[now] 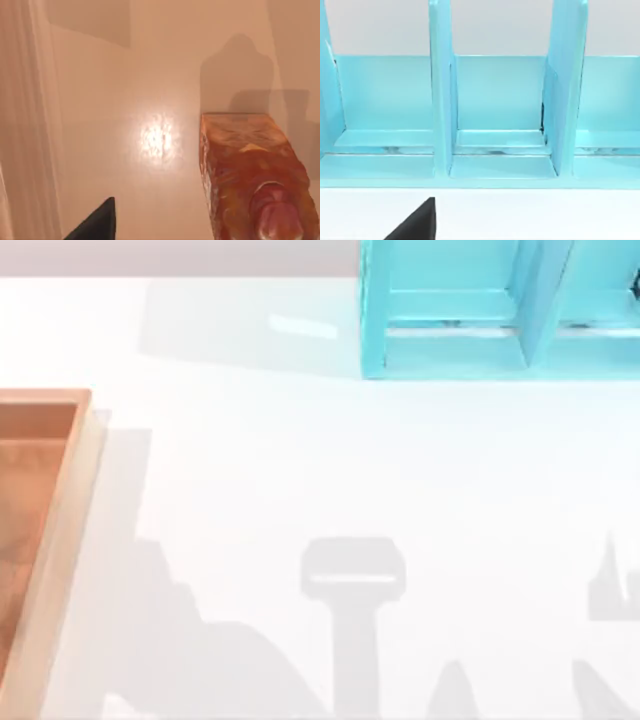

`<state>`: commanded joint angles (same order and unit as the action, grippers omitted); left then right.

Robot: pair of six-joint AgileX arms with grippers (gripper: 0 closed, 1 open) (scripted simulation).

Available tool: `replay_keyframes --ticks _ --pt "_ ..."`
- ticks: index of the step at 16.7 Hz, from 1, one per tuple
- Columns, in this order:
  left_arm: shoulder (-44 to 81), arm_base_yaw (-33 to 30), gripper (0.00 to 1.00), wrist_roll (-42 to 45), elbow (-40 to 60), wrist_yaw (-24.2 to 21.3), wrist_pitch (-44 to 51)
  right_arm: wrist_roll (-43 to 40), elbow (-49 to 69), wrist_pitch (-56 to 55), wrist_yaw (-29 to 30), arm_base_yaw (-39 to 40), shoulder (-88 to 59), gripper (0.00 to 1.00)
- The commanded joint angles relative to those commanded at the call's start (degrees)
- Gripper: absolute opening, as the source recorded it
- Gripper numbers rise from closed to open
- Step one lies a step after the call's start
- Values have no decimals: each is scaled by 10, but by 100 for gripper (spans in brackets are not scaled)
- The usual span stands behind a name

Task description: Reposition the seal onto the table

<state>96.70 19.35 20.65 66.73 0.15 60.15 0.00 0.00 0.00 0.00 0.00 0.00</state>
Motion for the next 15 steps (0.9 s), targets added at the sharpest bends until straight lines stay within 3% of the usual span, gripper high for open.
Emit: replay_keyframes --ticks 7,13,15 --pt "30 1 100 1 -101 0 -131 0 0 0 0 0 0 100" --pt "34 1 100 1 -113 0 -148 0 0 0 0 0 0 100" --pt "34 1 85 1 -113 0 -148 0 0 0 0 0 0 100"
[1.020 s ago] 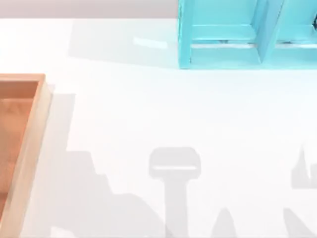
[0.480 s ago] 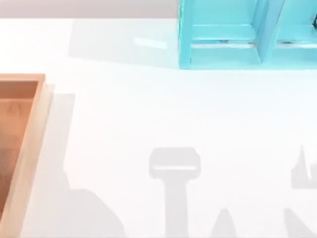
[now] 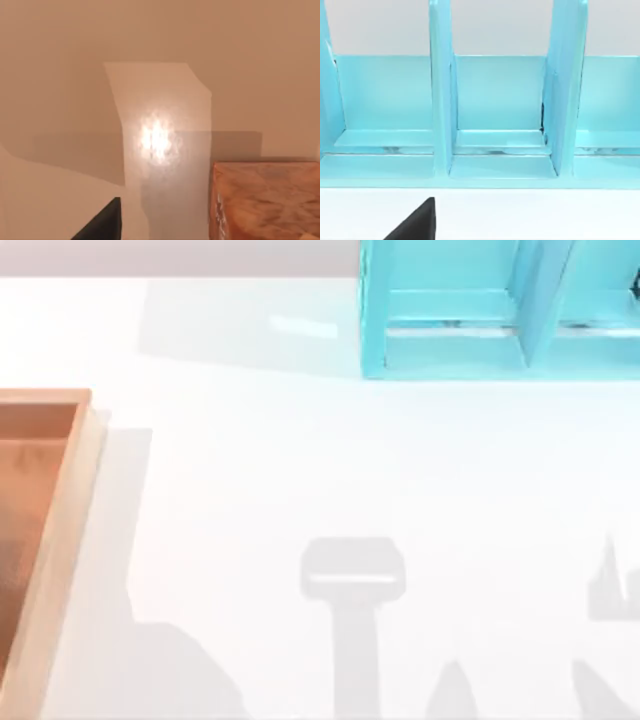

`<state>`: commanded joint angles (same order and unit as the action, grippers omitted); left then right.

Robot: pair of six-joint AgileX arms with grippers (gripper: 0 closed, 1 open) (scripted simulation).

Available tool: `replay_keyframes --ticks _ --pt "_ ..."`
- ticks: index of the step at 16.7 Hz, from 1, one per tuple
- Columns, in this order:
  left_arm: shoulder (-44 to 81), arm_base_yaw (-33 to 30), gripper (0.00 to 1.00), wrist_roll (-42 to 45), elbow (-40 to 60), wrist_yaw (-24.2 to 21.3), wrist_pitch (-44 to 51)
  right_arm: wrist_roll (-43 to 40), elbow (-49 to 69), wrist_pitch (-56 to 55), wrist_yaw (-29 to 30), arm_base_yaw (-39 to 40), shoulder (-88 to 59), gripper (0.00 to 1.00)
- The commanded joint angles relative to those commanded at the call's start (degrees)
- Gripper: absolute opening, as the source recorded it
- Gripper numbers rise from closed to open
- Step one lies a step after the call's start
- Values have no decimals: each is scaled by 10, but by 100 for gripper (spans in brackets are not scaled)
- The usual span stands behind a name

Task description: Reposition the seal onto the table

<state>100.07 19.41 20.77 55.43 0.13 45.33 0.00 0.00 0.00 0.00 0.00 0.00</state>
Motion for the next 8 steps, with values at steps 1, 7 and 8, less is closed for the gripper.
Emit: replay_keyframes --ticks 1,7,8 --pt "0 0 77 0 0 0 0 0 0 0 0 0 0 100" --pt "0 0 32 0 0 0 0 0 0 0 0 0 0 100" --pt "0 0 25 0 0 0 0 0 0 0 0 0 0 100"
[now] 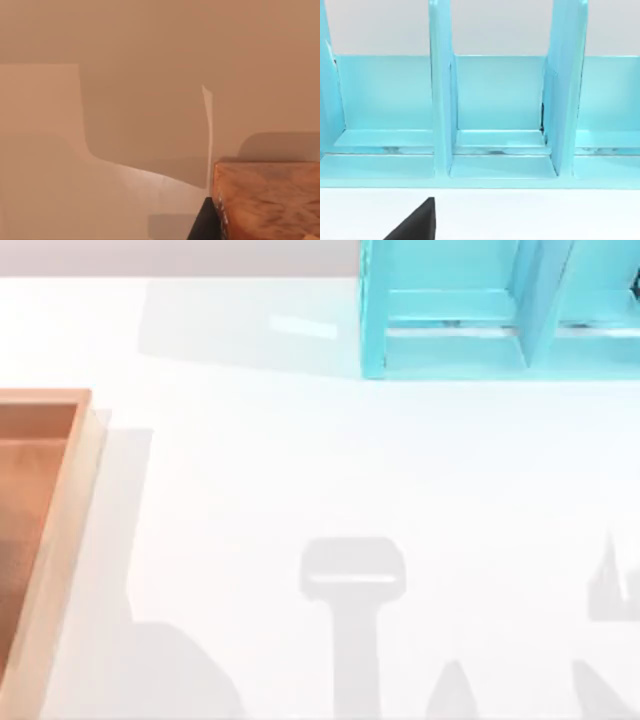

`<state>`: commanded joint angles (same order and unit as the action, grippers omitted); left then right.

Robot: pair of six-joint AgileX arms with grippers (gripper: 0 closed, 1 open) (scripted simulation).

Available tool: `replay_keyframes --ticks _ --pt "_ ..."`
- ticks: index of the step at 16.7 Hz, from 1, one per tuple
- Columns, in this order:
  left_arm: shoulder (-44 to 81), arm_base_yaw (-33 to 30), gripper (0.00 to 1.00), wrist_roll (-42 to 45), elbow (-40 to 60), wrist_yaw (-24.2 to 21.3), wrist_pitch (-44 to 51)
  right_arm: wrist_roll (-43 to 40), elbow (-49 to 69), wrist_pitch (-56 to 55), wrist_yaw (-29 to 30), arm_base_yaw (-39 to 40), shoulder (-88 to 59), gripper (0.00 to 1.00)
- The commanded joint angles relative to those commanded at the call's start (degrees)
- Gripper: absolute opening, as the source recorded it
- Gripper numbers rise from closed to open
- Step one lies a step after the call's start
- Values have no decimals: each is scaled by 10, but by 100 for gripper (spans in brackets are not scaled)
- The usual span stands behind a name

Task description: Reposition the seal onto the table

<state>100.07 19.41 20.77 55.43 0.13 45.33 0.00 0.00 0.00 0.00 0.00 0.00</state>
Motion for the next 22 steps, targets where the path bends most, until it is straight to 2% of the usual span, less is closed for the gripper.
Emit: replay_keyframes --ticks 3,4,14,17,22 --pt "0 0 2 0 0 0 0 0 0 0 0 0 0 100" --pt "0 0 0 0 0 0 0 0 0 0 0 0 0 100" --pt "-6 -7 0 -7 4 1 8 0 0 0 0 0 0 100" --pt "-48 -60 0 -53 50 5 60 0 0 0 0 0 0 100" --pt "-146 -233 0 -160 188 11 154 0 0 0 0 0 0 100"
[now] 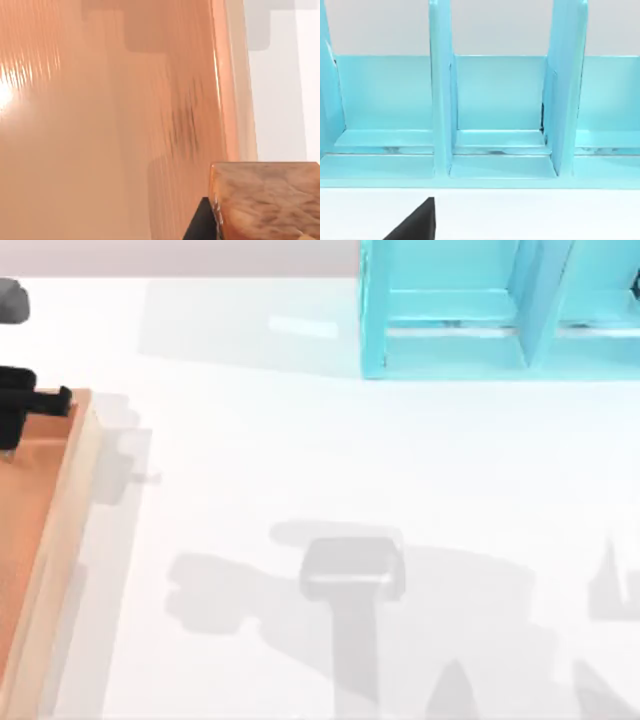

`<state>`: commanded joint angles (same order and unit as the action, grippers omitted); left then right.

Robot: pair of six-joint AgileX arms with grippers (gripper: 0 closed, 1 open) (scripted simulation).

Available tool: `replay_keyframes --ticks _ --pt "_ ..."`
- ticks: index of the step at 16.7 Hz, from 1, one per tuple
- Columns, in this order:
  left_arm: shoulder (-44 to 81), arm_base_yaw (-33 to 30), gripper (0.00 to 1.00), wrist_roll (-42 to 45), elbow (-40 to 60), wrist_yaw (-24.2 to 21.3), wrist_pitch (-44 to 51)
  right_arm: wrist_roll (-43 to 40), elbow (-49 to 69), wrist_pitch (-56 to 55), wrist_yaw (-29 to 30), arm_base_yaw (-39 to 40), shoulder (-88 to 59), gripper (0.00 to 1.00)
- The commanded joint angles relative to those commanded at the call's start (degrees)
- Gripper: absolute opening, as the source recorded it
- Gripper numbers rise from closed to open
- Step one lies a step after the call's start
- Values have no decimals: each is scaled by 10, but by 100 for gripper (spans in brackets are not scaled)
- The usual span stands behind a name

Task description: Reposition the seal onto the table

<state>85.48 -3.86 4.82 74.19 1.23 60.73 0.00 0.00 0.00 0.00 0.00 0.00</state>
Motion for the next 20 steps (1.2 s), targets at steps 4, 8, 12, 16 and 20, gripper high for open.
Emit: replay_keyframes --ticks 4,8,12,16,20 --pt "14 -76 0 -99 29 -8 129 0 0 0 0 0 0 100" --pt "38 -80 0 -152 47 -12 191 0 0 0 0 0 0 100" --pt "37 -79 0 -152 48 -11 191 0 0 0 0 0 0 100" --pt "78 -120 0 -193 86 -12 172 0 0 0 0 0 0 100" --pt "212 -220 0 -290 167 -13 135 0 0 0 0 0 0 100"
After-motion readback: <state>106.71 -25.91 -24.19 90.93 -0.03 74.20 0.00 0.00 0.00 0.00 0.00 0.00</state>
